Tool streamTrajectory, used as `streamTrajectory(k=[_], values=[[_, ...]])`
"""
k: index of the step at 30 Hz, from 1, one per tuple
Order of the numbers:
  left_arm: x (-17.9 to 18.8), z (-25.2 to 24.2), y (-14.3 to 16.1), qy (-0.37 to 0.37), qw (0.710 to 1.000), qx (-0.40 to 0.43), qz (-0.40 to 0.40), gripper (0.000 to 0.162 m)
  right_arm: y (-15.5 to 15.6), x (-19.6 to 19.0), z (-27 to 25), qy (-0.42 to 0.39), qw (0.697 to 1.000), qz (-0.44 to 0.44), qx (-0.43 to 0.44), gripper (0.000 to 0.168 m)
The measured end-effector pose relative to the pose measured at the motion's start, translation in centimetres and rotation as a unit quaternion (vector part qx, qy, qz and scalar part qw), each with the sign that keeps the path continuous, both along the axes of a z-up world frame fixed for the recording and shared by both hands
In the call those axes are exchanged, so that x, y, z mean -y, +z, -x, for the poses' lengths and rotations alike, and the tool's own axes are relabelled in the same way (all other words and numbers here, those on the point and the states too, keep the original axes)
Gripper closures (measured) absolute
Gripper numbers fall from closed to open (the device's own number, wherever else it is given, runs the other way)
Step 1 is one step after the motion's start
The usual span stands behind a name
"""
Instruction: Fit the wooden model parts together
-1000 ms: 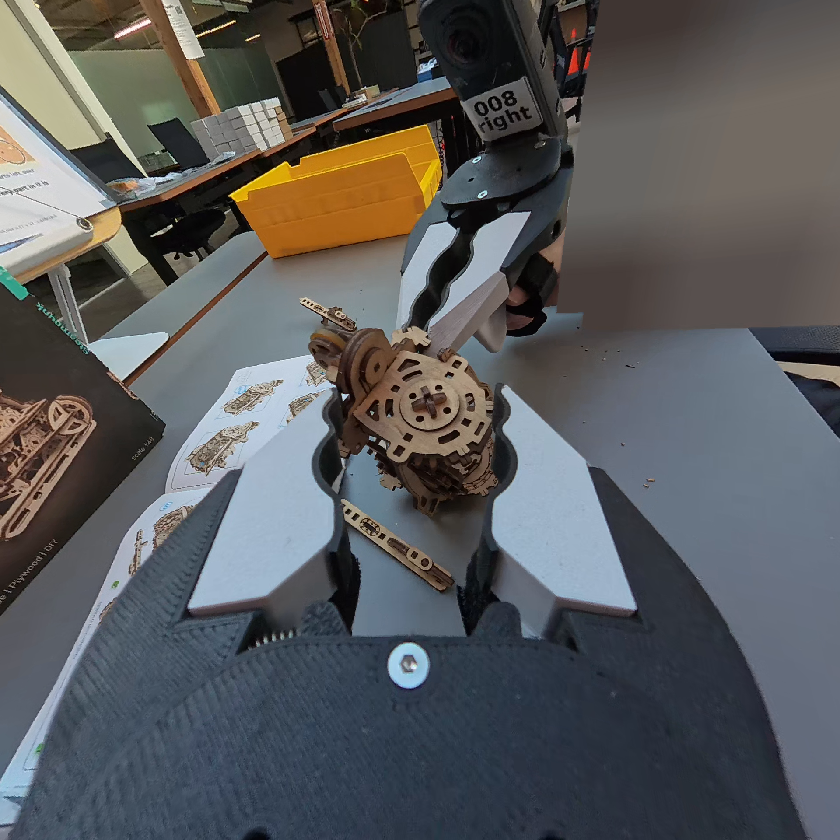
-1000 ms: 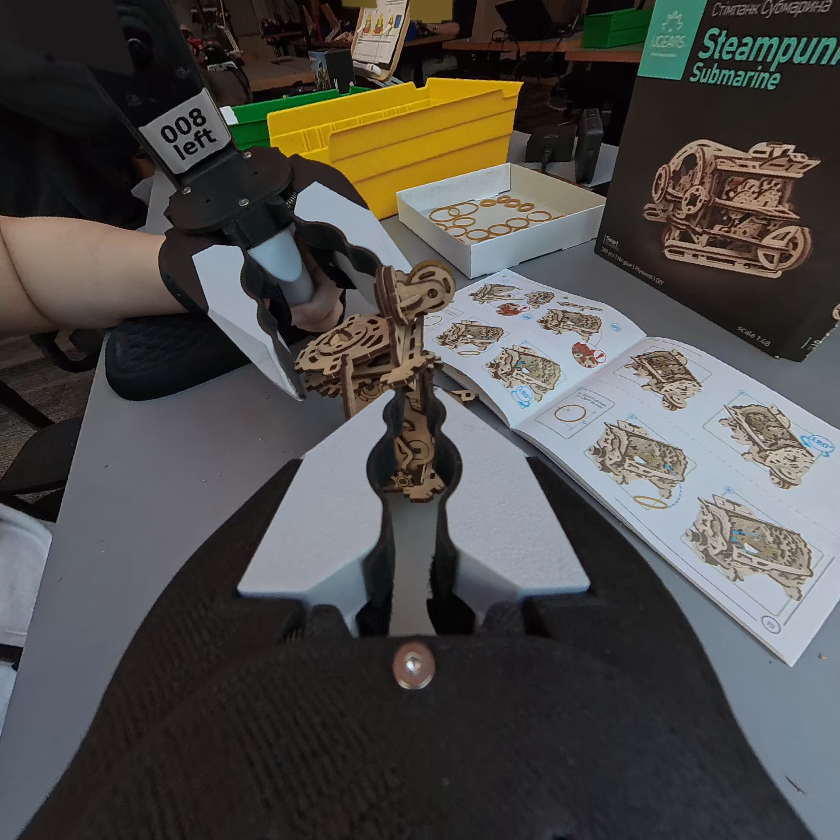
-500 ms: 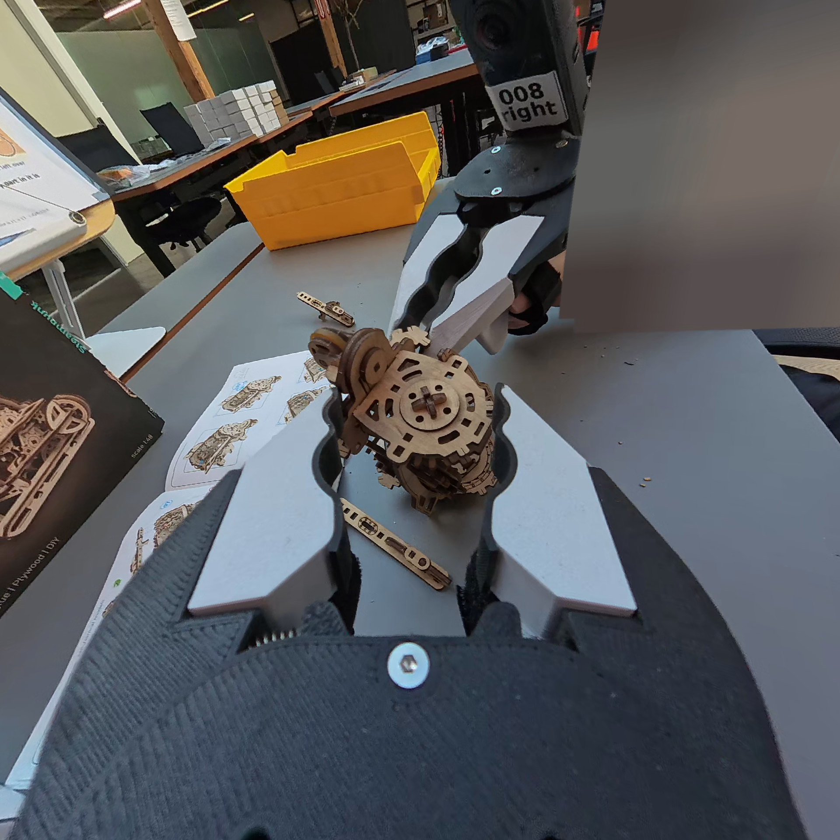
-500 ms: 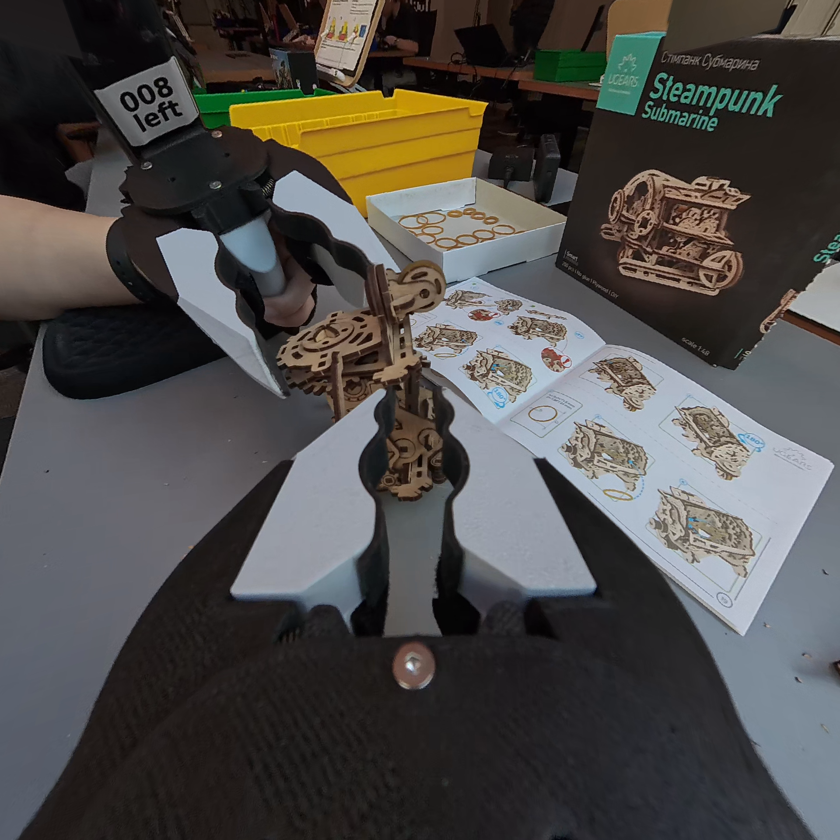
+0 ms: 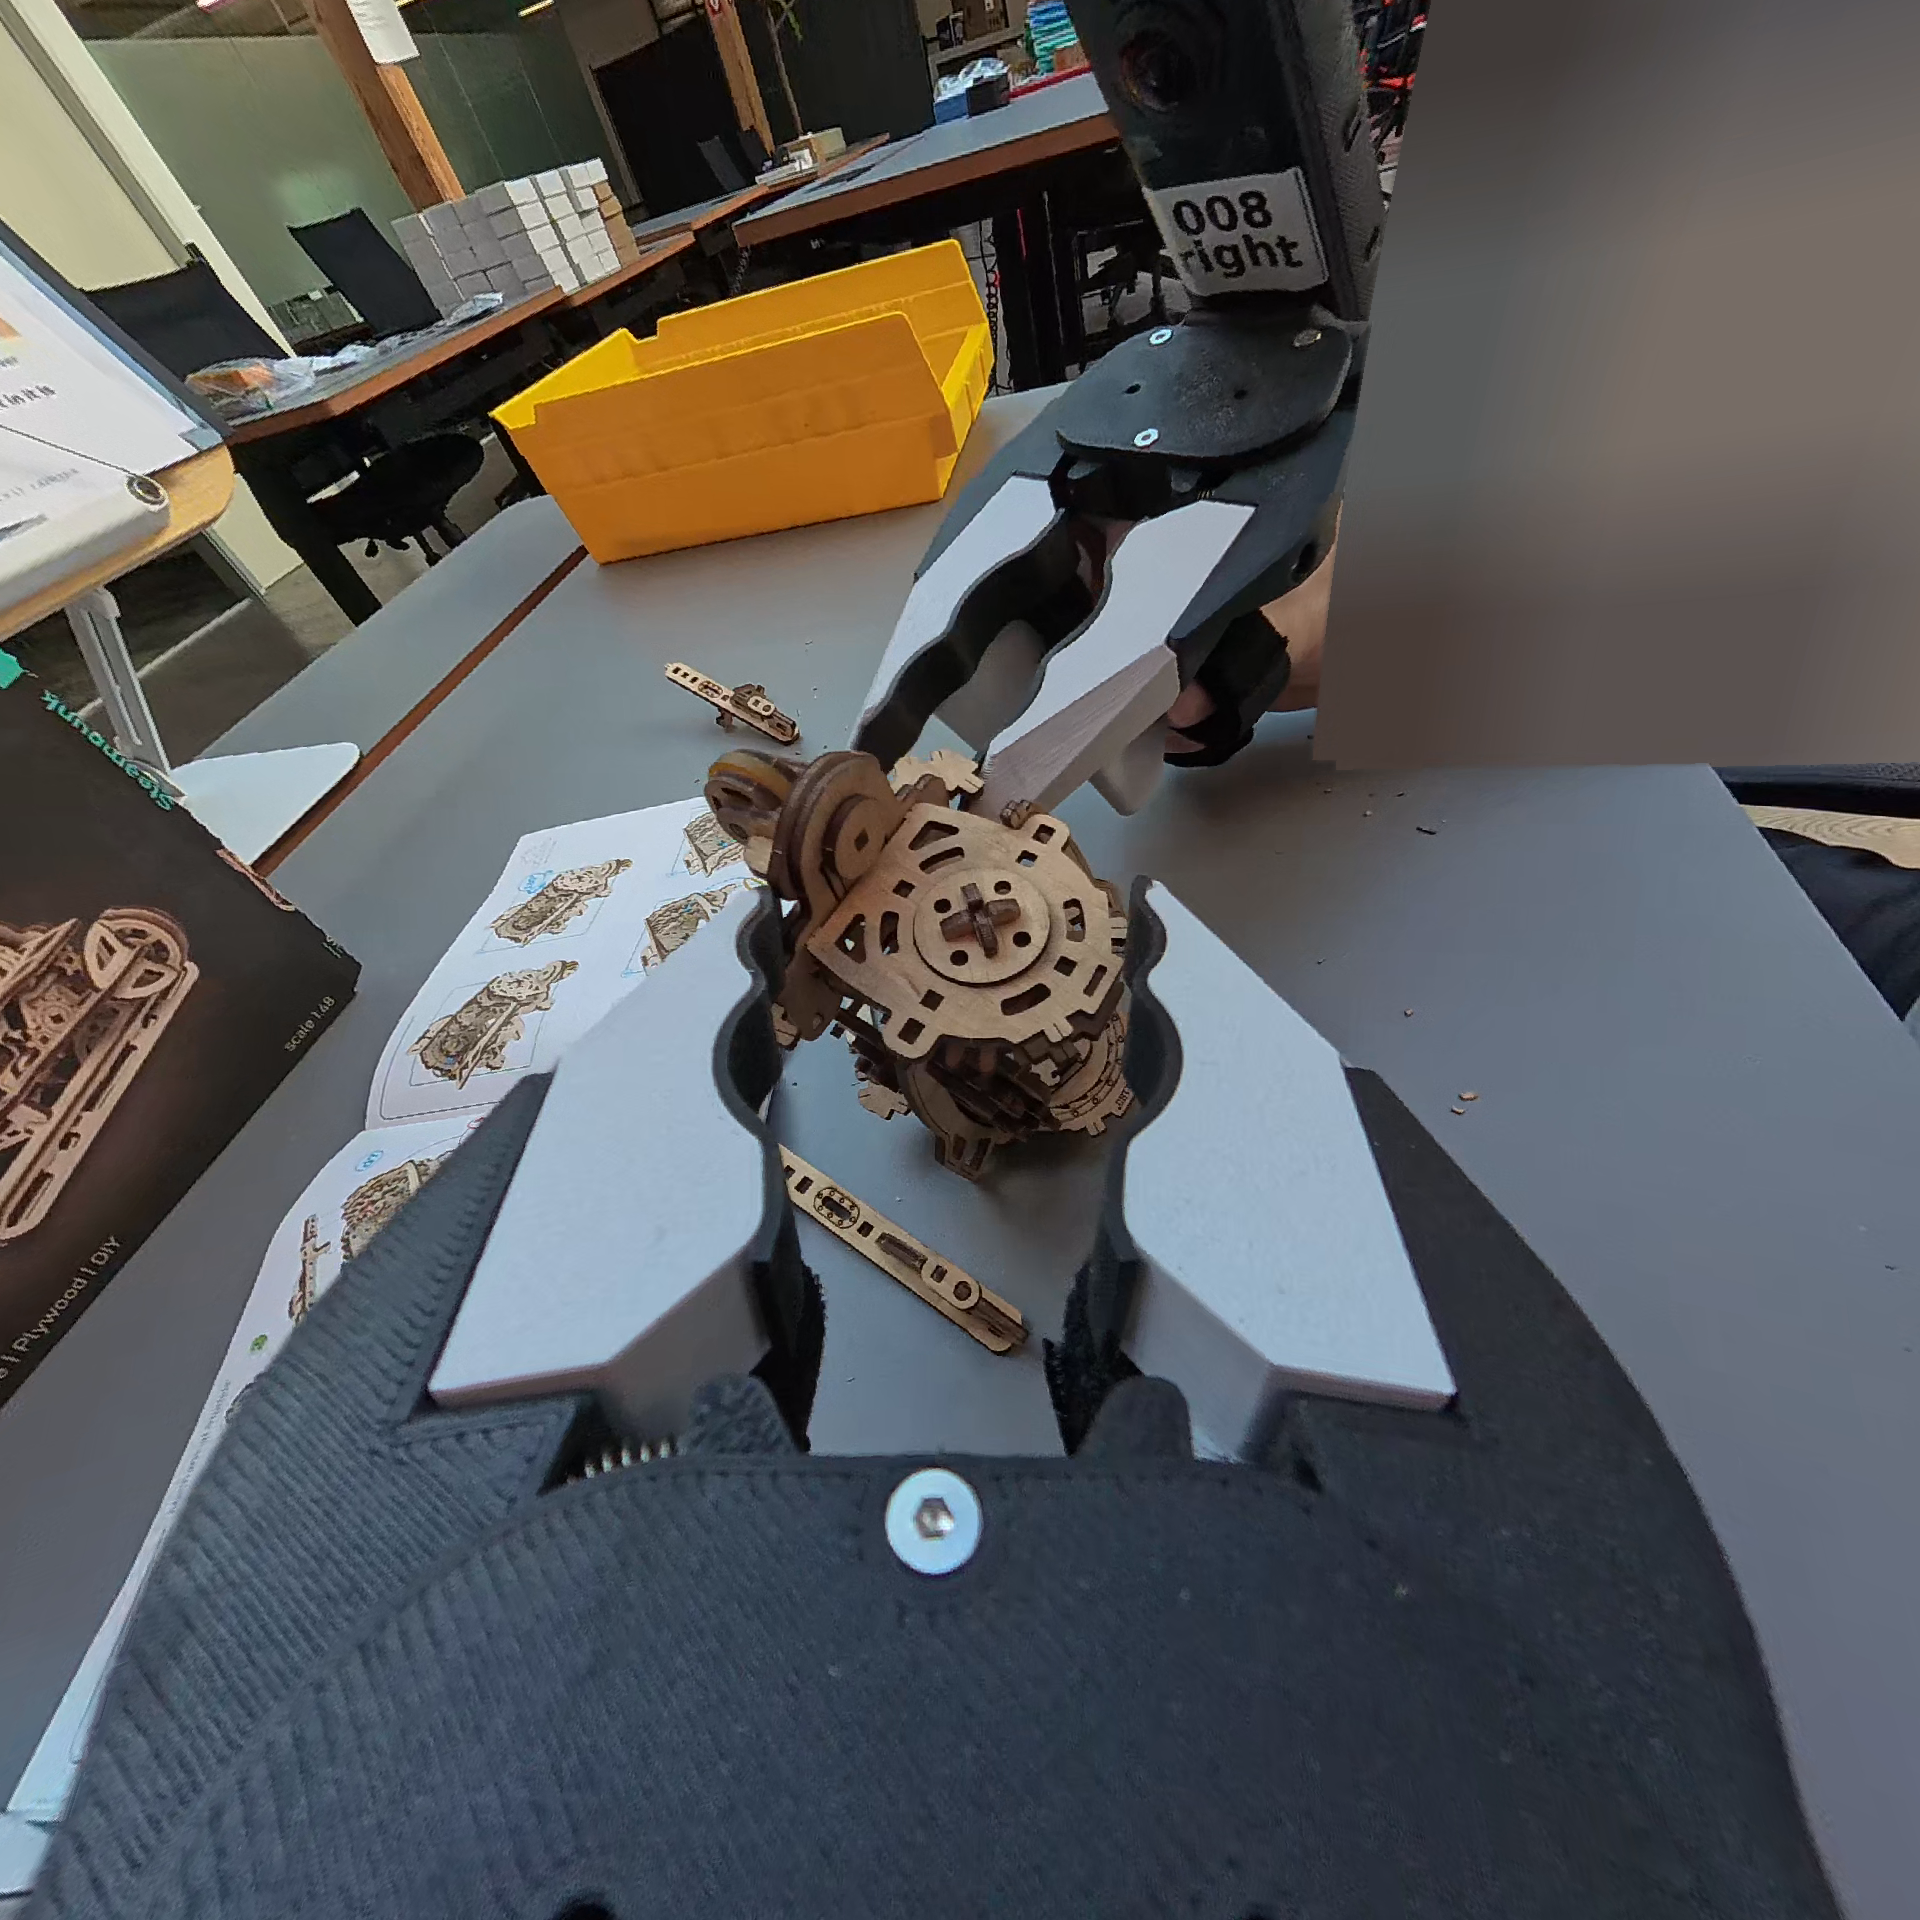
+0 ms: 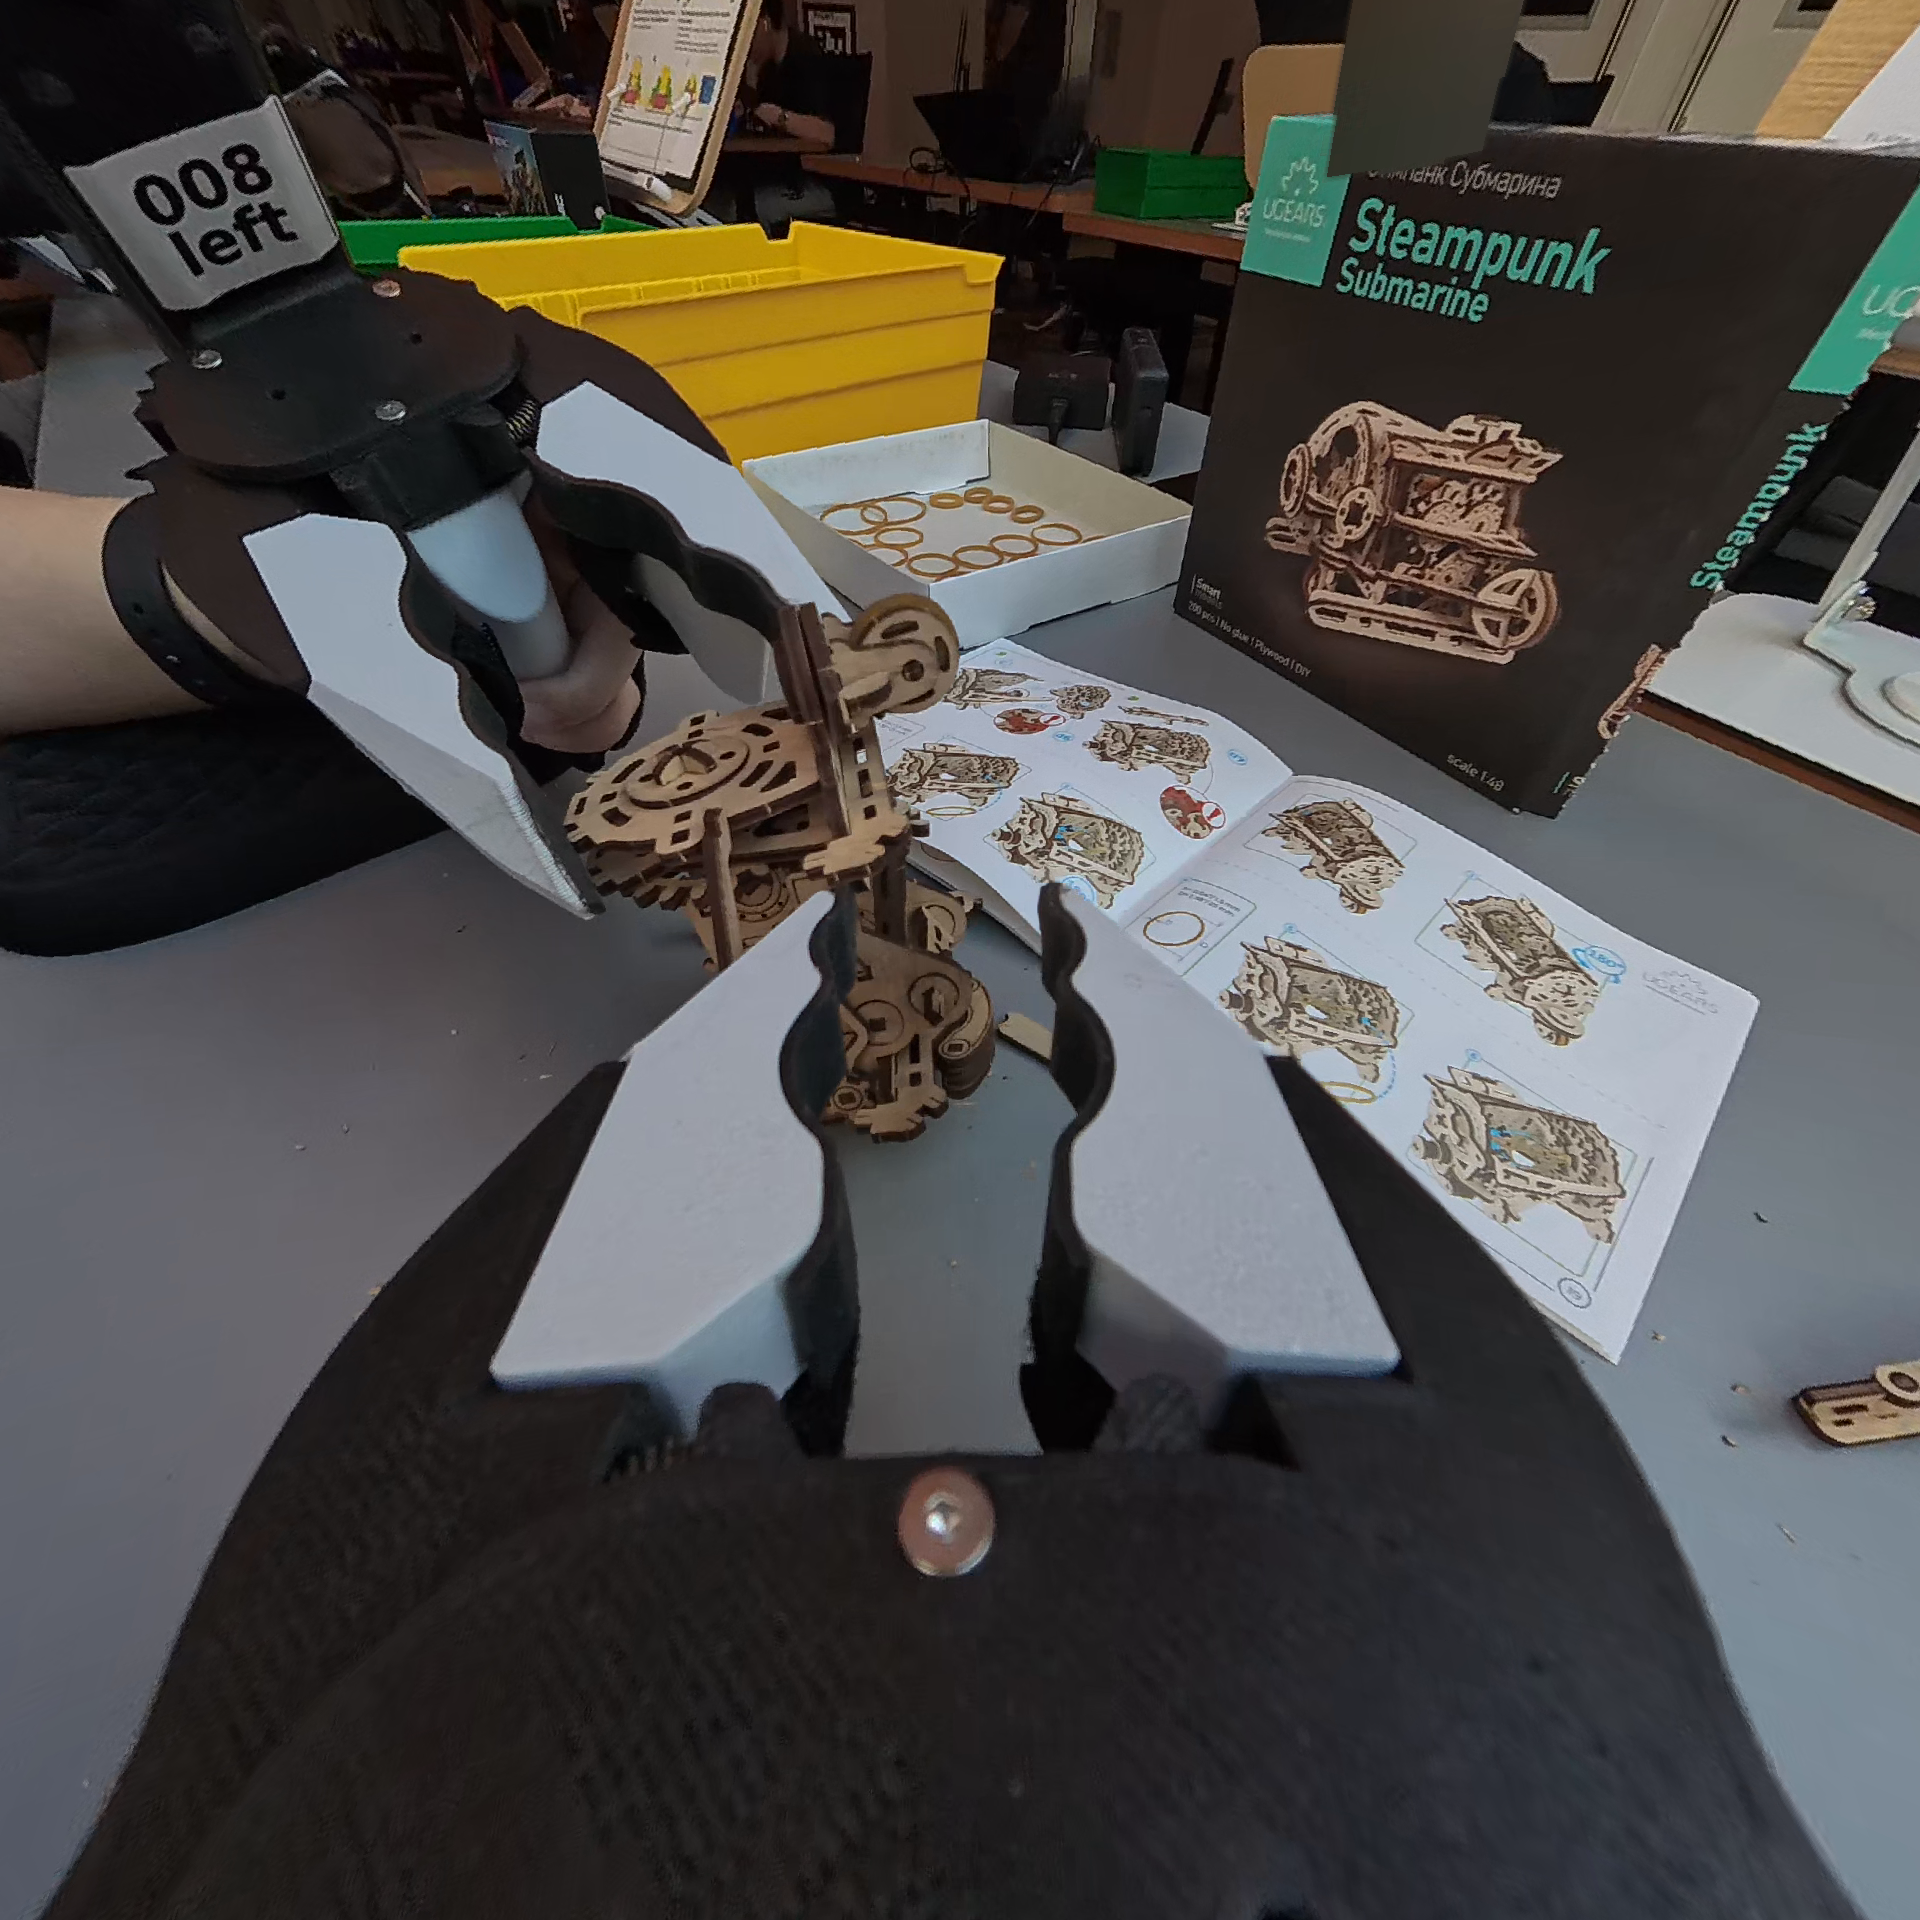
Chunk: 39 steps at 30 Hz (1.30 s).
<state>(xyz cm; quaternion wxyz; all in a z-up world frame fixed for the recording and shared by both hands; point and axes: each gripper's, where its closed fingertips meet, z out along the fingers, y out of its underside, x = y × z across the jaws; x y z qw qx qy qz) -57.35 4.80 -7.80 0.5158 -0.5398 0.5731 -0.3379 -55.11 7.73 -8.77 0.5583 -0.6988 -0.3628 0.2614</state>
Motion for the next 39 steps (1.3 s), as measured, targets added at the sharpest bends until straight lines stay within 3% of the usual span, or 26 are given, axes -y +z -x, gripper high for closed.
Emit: streamTrajectory(k=[12,22,30,35,39], values=[[0.0,0.1,-0.1,-0.006,1.0,-0.006,0.009,0.098,0.3,-0.4,-0.3,-0.036,0.998,-0.047,0.018,0.121],[0.3,-0.1,-0.3,-0.014,0.998,-0.037,-0.054,0.097,-0.1,-0.1,-0.6,-0.046,0.998,-0.034,0.023,0.126],[0.4,-0.2,-0.3,-0.012,0.998,-0.04,-0.054,0.097,0.5,0.5,-1.6,-0.056,0.998,-0.038,0.016,0.129],[0.4,-0.2,-0.3,-0.016,0.998,-0.042,-0.05,0.098,0.9,3.6,-0.4,0.043,0.999,-0.007,-0.026,0.134],[0.4,-0.3,-0.2,-0.018,0.998,-0.044,-0.048,0.098,0.1,3.7,0.2,0.047,0.999,-0.007,-0.001,0.13]])
